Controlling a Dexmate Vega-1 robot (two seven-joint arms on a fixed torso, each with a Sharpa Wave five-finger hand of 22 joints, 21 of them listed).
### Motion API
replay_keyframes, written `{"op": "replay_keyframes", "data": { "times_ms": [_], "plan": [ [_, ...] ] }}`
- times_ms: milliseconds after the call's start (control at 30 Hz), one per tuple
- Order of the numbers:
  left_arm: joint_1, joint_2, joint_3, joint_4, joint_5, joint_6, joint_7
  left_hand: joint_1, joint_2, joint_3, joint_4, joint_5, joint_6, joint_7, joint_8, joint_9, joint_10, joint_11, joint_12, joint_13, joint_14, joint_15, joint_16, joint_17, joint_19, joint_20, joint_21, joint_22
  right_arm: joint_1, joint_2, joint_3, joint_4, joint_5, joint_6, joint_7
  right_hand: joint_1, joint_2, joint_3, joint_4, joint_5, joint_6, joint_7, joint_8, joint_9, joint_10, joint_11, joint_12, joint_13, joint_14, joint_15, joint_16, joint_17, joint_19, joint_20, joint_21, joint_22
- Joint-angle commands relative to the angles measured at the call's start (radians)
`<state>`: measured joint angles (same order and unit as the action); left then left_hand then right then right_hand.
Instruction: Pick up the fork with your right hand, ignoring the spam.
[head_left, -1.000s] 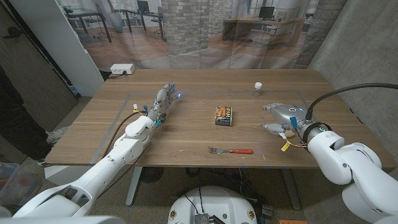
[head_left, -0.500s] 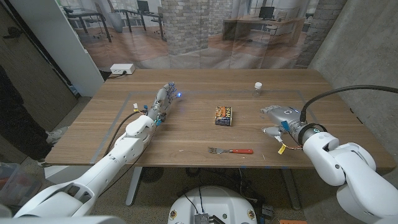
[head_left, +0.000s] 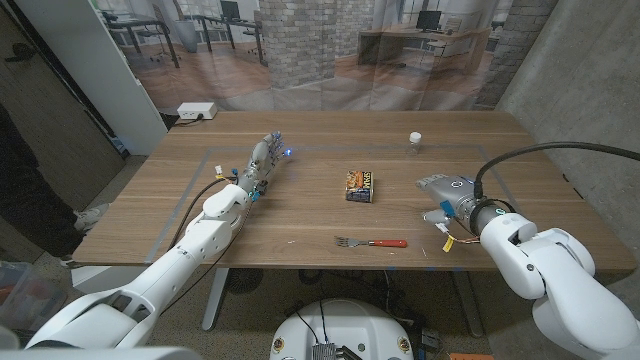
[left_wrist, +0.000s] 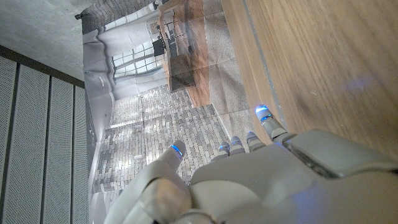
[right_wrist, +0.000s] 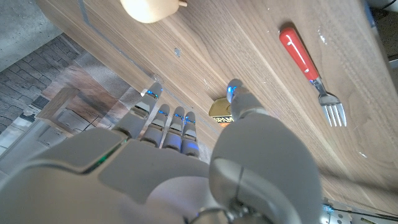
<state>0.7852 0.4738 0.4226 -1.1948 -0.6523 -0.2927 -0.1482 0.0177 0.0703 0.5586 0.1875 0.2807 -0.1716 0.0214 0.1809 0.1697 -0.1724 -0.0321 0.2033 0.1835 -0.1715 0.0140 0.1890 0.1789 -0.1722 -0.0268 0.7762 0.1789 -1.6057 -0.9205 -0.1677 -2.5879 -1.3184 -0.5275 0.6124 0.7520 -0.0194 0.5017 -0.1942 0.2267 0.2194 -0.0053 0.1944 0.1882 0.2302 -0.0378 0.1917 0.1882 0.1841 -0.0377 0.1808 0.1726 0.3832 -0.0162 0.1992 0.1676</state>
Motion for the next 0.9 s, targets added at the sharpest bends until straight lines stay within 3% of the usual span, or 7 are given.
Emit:
{"op": "replay_keyframes", "data": {
  "times_ms": [33,133,333,600,900],
  "plan": [
    [-0.010,-0.007,0.001,0.021,0.000,-0.003,-0.007,0.000,0.106,-0.002,-0.002,0.007,-0.077,0.003,0.000,0.004,-0.066,0.009,-0.001,0.002,-0.059,0.004,0.003,0.002,-0.125,0.011,-0.001,0.003,0.016,0.038,-0.017,0.002,-0.056,0.042,0.082,0.019,-0.014,0.002,0.002,0.010,-0.002,-0.002,0.009,0.005,0.008,-0.002,0.002,0.005,-0.006,-0.024,-0.001,0.002,0.004,-0.008,-0.006,0.002],
    [-0.013,-0.008,0.002,0.026,0.000,-0.004,-0.008,0.000,0.107,-0.003,-0.002,0.007,-0.077,0.003,0.000,0.004,-0.067,0.008,-0.001,0.002,-0.059,0.004,0.004,0.002,-0.125,0.011,-0.002,0.003,0.018,0.049,-0.019,0.002,-0.064,0.051,0.095,0.013,-0.051,-0.016,0.010,0.014,-0.003,-0.003,0.010,0.005,0.010,0.000,0.003,0.006,-0.007,-0.024,0.000,0.003,0.004,-0.008,-0.007,0.003],
    [-0.020,-0.013,0.003,0.039,-0.001,-0.005,-0.016,0.000,0.107,-0.003,-0.002,0.007,-0.078,0.003,0.000,0.004,-0.068,0.007,-0.001,0.002,-0.060,0.003,0.003,0.002,-0.125,0.010,-0.003,0.003,0.025,0.072,-0.029,0.006,-0.074,0.066,0.113,-0.009,-0.081,-0.039,0.025,0.022,-0.004,-0.003,0.011,0.007,0.011,-0.001,0.004,0.007,-0.006,-0.024,0.002,0.005,0.004,-0.008,-0.007,0.003],
    [-0.026,-0.015,0.004,0.047,0.000,-0.007,-0.019,0.000,0.106,-0.004,-0.002,0.007,-0.079,0.002,0.000,0.004,-0.068,0.008,-0.002,0.002,-0.060,0.003,0.003,0.002,-0.124,0.010,-0.004,0.003,0.021,0.090,-0.030,0.010,-0.060,0.085,0.101,-0.028,-0.101,-0.059,0.036,0.032,0.002,-0.001,0.015,0.008,0.015,0.002,0.006,0.008,-0.007,-0.024,0.003,0.006,0.003,-0.008,-0.007,0.004],
    [-0.022,-0.012,0.002,0.042,0.000,-0.005,-0.017,0.000,0.105,-0.005,-0.003,0.008,-0.080,0.002,0.000,0.004,-0.069,0.005,-0.002,0.002,-0.061,0.003,0.003,0.002,-0.124,0.010,-0.006,0.003,0.017,0.104,-0.045,0.014,-0.068,0.097,0.095,-0.016,-0.109,-0.075,0.038,0.062,0.048,-0.007,0.032,0.009,0.066,-0.005,0.024,0.010,0.023,-0.040,0.011,0.005,0.021,-0.019,-0.001,0.004]
  ]
}}
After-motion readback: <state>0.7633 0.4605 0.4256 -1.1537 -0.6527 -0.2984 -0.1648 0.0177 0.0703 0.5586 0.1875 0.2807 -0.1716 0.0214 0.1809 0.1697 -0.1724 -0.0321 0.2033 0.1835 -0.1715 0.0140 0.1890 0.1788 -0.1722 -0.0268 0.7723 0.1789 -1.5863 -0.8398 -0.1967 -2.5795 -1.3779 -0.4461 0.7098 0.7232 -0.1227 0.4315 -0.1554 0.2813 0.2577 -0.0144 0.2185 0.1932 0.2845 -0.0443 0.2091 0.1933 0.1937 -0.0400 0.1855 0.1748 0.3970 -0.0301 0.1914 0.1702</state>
